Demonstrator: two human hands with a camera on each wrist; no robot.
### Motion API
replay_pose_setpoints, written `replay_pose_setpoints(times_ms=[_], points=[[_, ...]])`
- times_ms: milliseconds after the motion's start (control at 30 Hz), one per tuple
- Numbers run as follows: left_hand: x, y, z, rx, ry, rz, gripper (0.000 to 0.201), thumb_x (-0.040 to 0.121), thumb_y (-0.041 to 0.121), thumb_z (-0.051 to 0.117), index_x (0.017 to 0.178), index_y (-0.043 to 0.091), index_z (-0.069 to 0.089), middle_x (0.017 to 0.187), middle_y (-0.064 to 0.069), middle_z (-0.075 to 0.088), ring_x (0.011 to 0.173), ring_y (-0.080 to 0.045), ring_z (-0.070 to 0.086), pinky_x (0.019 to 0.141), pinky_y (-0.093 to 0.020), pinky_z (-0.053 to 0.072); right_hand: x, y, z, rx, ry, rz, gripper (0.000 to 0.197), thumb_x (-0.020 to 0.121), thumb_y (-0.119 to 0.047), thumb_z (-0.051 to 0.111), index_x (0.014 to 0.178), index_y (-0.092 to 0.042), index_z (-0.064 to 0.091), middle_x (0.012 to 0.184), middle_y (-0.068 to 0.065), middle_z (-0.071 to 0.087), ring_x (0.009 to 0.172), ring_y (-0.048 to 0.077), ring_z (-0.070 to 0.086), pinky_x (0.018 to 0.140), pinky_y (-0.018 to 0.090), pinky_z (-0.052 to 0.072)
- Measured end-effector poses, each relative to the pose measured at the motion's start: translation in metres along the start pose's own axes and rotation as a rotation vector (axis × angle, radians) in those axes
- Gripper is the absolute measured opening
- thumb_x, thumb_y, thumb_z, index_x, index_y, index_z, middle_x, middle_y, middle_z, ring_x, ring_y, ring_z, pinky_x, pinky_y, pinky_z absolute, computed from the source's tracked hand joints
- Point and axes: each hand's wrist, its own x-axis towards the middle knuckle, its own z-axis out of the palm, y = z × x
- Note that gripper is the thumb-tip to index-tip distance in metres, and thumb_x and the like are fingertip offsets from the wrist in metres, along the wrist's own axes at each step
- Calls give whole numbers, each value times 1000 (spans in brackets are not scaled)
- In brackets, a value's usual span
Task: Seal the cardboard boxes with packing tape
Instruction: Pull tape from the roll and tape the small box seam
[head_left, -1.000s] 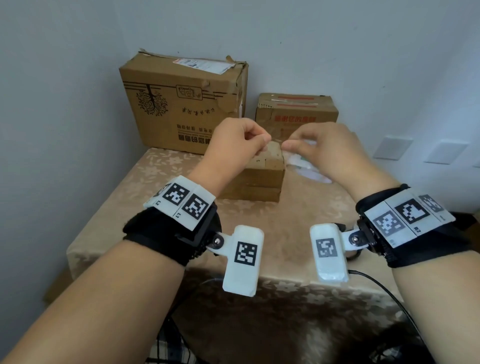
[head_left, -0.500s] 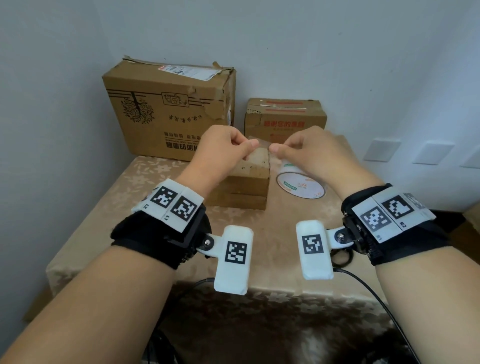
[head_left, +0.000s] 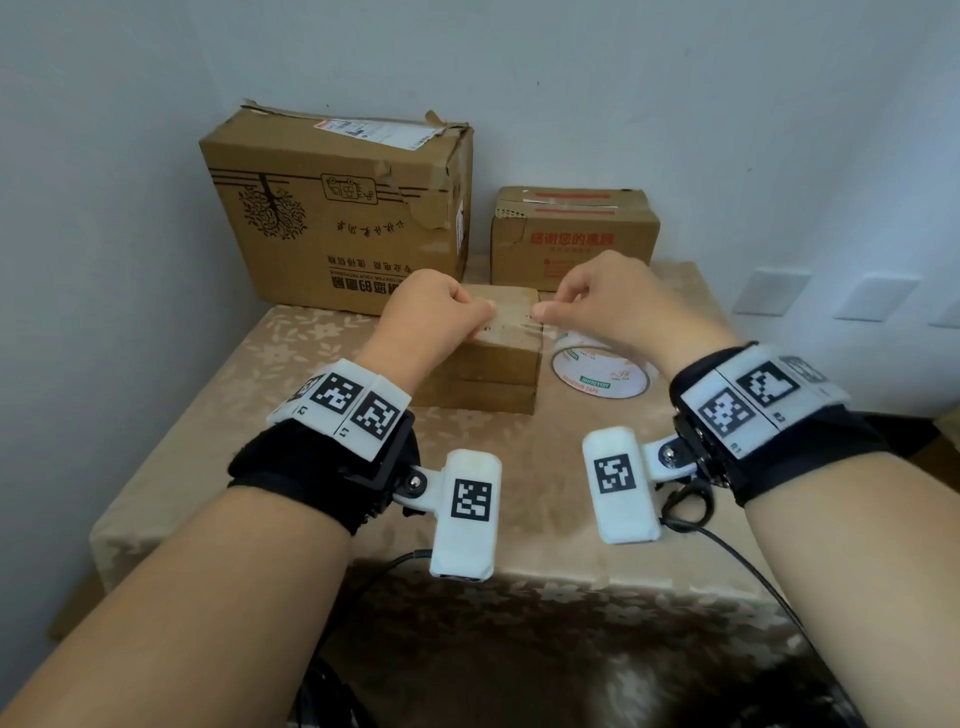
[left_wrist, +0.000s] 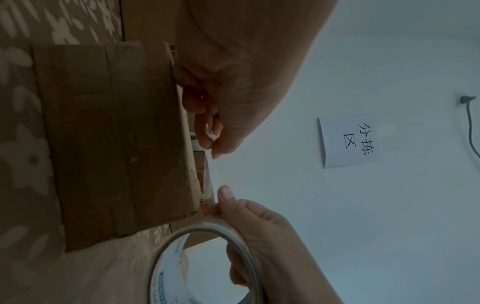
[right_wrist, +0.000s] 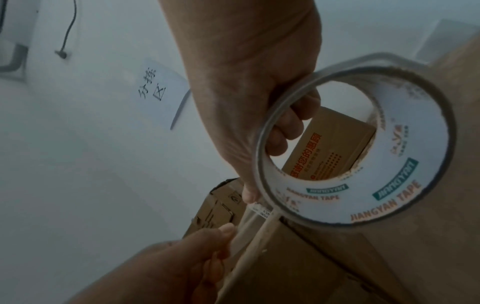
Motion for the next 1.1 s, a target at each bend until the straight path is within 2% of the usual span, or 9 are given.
replay_pose_setpoints(times_ms=[200,333,433,600,733,833,900,1000,1100], points=[[7,-1,1,166,29,3,42,88,39,63,68,3,67,52,-2,47,53,-12,46,63,-25,36,20,-11,-6,-92,-90,-15,28,80,-50,71,68,-24,68,91,-6,68,99,17,61,92,45,49],[12,-2,5,268,4,-6,44,88,43,61,75,1,70,51,-1,43,54,-19,45,60,-27,34,29,-12,-5,-166,-141,-14,33,80,-47,71,72,-16,68,91,-2,68,96,19,61,91,44,50],[17,-3,7,298,-21,-20,42,88,43,61,80,3,70,56,-2,47,65,-23,49,62,-28,36,32,-11,-2,-146,-154,-7,32,79,-47,73,83,-16,69,104,-1,68,103,20,60,94,44,48],[20,-5,10,313,-28,-9,40,87,43,62,70,6,67,54,0,50,64,-23,51,61,-28,35,33,-7,-2,-135,-169,-11,34,80,-46,73,90,-13,73,109,1,68,108,20,58,96,41,47],[21,-6,12,340,-35,-5,40,86,44,62,65,10,60,55,-3,51,65,-24,52,60,-29,35,32,-5,-2,-129,-165,-20,33,80,-45,73,78,-12,72,95,-2,68,101,19,60,90,37,47],[21,-5,14,375,-27,24,44,85,46,63,62,12,47,74,-12,60,74,-29,55,62,-31,38,33,-4,0,-141,-157,-21,34,79,-45,73,80,-11,74,94,1,69,99,20,61,91,41,49],[20,-4,14,399,-22,32,47,85,47,63,59,13,43,76,-12,60,77,-31,56,61,-31,37,34,-3,1,-137,-159,-29,40,79,-47,73,81,-7,75,91,4,70,98,20,61,91,41,49],[18,-4,14,398,-34,29,45,86,46,62,61,12,47,86,-15,61,84,-35,60,61,-32,35,32,0,1,-97,-171,-43,49,79,-51,71,84,-3,73,74,-3,61,93,16,58,85,32,46],[18,-3,12,349,-58,18,47,90,45,57,74,2,57,99,-20,59,97,-40,59,66,-35,42,30,4,-1,12,-180,-18,38,78,-45,75,77,-8,73,69,-7,59,89,14,56,84,31,45]])
